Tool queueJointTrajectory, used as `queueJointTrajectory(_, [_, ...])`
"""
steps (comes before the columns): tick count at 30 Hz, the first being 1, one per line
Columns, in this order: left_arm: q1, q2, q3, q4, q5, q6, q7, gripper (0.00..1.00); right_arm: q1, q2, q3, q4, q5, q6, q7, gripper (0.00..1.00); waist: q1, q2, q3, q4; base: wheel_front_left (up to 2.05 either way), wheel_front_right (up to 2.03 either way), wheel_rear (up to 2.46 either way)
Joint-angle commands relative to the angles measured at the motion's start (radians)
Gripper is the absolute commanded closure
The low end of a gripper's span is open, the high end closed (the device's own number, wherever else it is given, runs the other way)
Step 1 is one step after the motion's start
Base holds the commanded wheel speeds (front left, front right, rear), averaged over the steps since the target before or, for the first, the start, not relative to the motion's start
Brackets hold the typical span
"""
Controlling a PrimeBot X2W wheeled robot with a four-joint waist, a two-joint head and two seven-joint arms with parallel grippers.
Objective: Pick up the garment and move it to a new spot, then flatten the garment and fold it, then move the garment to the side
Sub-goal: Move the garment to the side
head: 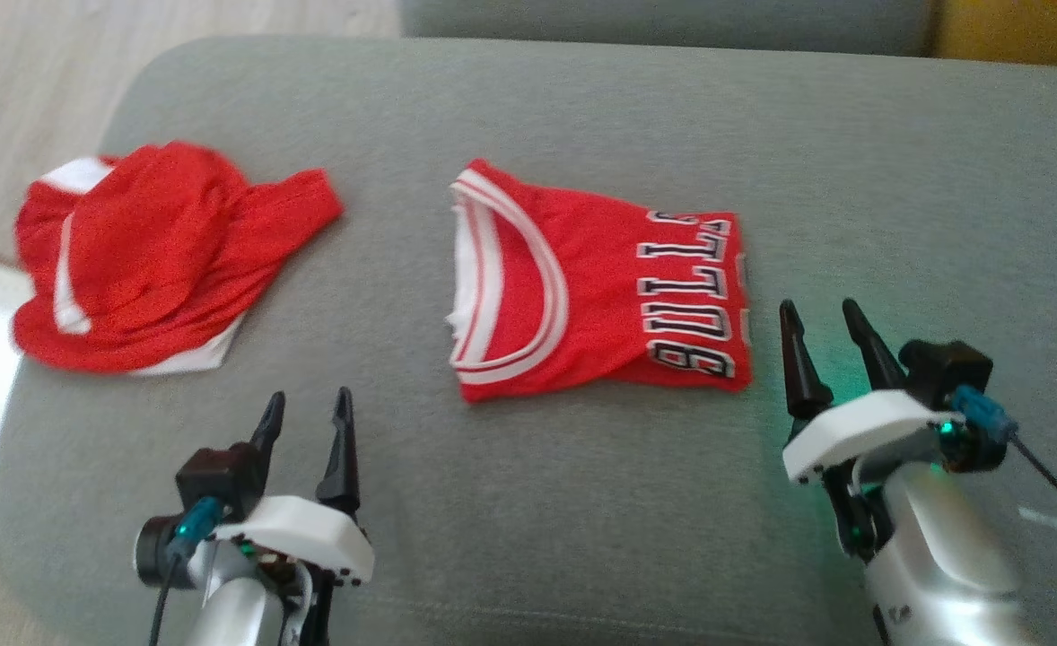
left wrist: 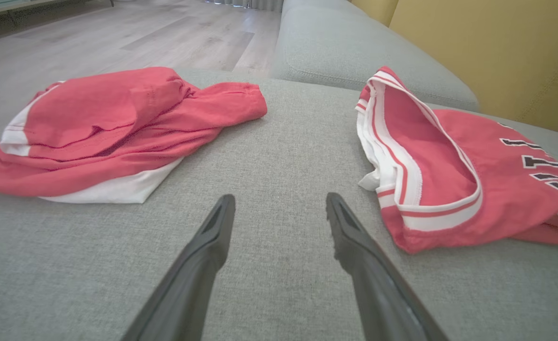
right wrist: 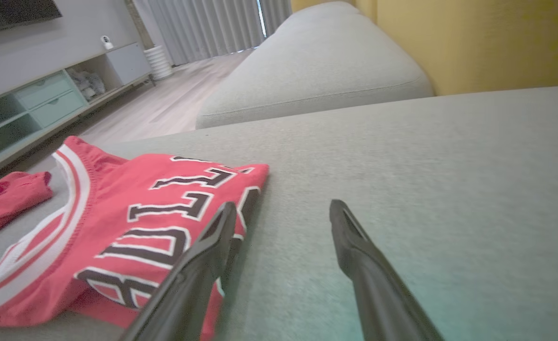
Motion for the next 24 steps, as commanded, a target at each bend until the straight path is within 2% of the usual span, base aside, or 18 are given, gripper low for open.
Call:
queueJointTrajectory(1, [-0.048, 0.009, 0.018, -0.035, -0.003, 0.001, -0.012, 0.00, -0.055, 0.008, 0.028, -0.012, 0.011, 0.007, -0.001, 0.00, 0.0000, 0.0000, 0.026, 0.064, 0.00, 0.00, 0.00])
queueJointTrajectory(6, [-0.045, 0.009, 0.011, -0.028, -0.030, 0.007, -0.012, 0.00, -0.109, 0.008, 0.012, 0.084, 0.039, 0.007, 0.028, 0.00, 0.0000, 0.0000, 0.043, 0.141, 0.00, 0.00, 0.00])
queueJointTrajectory(11, [-0.035, 0.009, 0.037, -0.024, -0.038, 0.008, -0.012, 0.00, -0.174, 0.008, -0.011, 0.209, -0.014, 0.007, 0.079, 0.00, 0.0000, 0.0000, 0.060, 0.171, 0.00, 0.00, 0.00])
queueJointTrajectory(12, [-0.034, 0.009, 0.040, -0.025, -0.037, 0.007, -0.012, 0.00, -0.180, 0.008, -0.010, 0.225, -0.017, 0.007, 0.086, 0.31, 0.0000, 0.0000, 0.061, 0.170, 0.00, 0.00, 0.00])
queueJointTrajectory(13, [-0.032, 0.009, 0.044, -0.026, -0.038, 0.007, -0.012, 0.00, -0.185, 0.008, -0.002, 0.240, -0.020, 0.007, 0.095, 0.77, 0.0000, 0.0000, 0.062, 0.167, 0.00, 0.00, 0.00])
queueJointTrajectory(14, [-0.031, 0.009, 0.046, -0.026, -0.039, 0.008, -0.012, 0.00, -0.190, 0.008, 0.005, 0.250, -0.013, 0.007, 0.098, 1.00, 0.0000, 0.0000, 0.061, 0.160, 0.00, 0.00, 0.00])
queueJointTrajectory(20, [-0.038, 0.009, 0.044, -0.027, -0.040, 0.001, -0.012, 0.00, -0.213, 0.008, 0.021, 0.267, 0.007, 0.007, 0.059, 1.00, 0.0000, 0.0000, 0.057, 0.092, 0.00, 0.00, 0.00])
queueJointTrajectory(24, [-0.047, 0.009, 0.047, -0.027, -0.032, -0.002, -0.012, 0.00, -0.231, 0.008, 0.033, 0.268, 0.023, 0.007, 0.035, 1.00, 0.0000, 0.0000, 0.052, -0.016, 0.00, 0.00, 0.00])
